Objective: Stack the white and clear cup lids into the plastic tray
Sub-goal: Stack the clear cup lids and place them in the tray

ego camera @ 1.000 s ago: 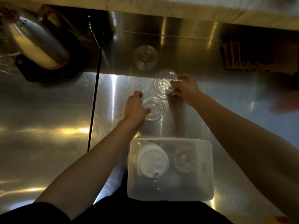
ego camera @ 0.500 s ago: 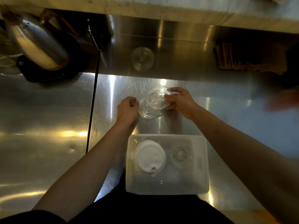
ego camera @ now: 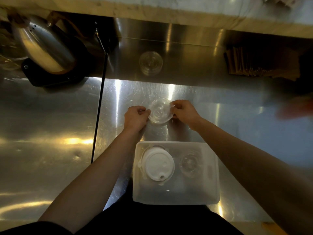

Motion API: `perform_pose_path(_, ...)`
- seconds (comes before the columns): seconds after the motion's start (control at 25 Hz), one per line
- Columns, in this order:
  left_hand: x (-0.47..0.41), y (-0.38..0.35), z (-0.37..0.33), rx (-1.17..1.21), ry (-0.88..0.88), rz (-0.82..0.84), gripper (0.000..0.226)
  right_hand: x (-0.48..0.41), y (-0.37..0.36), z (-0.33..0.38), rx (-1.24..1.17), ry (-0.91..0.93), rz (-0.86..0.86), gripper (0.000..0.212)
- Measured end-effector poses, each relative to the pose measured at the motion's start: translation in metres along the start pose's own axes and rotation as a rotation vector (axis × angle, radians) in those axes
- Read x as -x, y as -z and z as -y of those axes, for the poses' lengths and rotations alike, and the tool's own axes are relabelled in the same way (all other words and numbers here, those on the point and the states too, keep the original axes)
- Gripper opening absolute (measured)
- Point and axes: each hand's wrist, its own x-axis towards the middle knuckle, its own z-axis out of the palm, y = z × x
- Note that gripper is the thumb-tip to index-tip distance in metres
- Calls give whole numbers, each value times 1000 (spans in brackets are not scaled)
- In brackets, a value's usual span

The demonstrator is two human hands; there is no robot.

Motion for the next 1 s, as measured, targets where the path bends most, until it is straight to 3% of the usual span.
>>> perform_pose_path(0.16,-7,-1,1,36,43,13,29,-4,-4,3,69,15,22,30)
perform_pose_path(0.52,-24,10,-14,286,144,88,28,-17,-1,41,-346,-146,88,22)
perform_pose_path(0.72,-32,18,-26,457,153,60,22,-38,0,70,-350,-102,208,7)
perform_pose_path(0.8,-36,23,-24,498,148,43,21,-59,5,85,-325,-103,109,6)
perform_pose_path(0.92,-39,26,-20,526,132,17,24,-95,13,99,-176,-83,-85,27)
perform_pose_path(1.0,-40,26,-18,555,131,15,24,-111,14,104,-79,-92,-110,11)
